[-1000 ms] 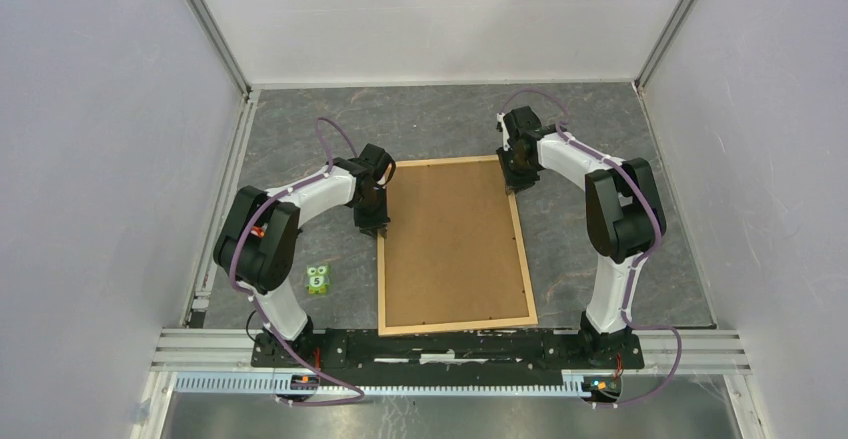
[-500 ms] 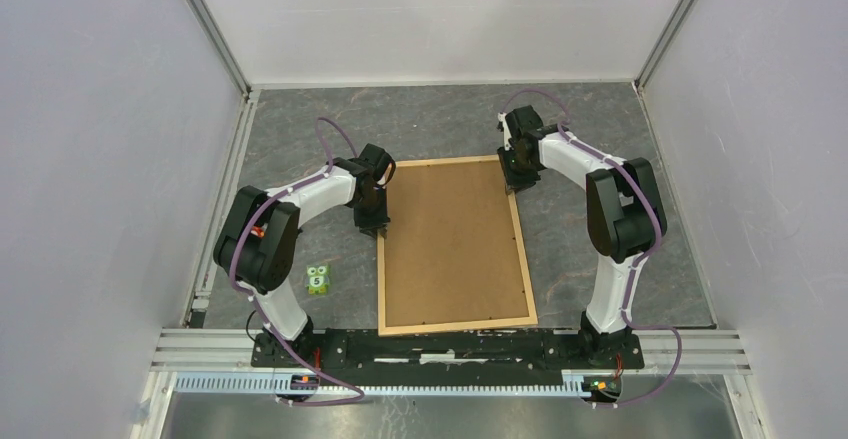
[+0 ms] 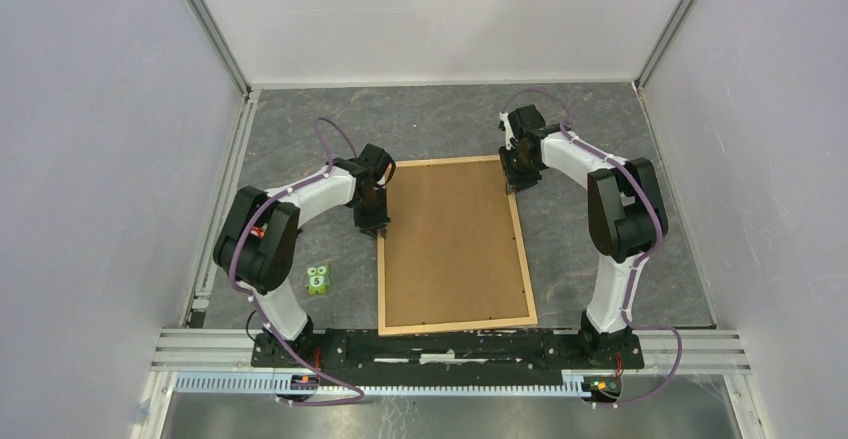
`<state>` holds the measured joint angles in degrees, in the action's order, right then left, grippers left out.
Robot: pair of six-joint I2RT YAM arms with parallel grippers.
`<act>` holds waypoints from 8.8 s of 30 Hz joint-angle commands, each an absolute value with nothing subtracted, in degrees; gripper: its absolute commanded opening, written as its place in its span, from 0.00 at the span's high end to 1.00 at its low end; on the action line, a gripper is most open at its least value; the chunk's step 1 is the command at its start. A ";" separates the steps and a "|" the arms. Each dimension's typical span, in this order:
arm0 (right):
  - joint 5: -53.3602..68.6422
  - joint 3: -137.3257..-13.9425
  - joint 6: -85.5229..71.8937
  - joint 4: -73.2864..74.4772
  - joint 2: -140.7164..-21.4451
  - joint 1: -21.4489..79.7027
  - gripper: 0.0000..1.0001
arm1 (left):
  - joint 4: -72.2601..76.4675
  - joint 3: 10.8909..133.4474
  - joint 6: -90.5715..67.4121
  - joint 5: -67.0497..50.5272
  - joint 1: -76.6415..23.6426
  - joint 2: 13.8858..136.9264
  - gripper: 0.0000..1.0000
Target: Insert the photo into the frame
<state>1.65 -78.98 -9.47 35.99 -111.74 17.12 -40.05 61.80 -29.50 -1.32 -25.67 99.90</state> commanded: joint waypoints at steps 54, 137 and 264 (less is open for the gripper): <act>10.21 -78.65 -8.81 34.40 -109.15 12.80 0.57 | -41.33 59.24 -27.16 2.91 -26.10 101.42 0.78; -8.64 -72.76 -8.31 35.38 -115.65 17.64 0.68 | -41.33 58.89 -26.81 3.21 -26.54 100.41 0.78; 20.20 -56.73 -11.99 18.35 -99.14 11.82 0.18 | -41.04 62.94 -26.52 -3.16 -24.68 105.67 0.77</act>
<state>19.33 -64.36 -10.63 22.83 -102.91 11.09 -40.51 62.35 -29.39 -0.71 -26.35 100.31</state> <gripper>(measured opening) 0.823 0.258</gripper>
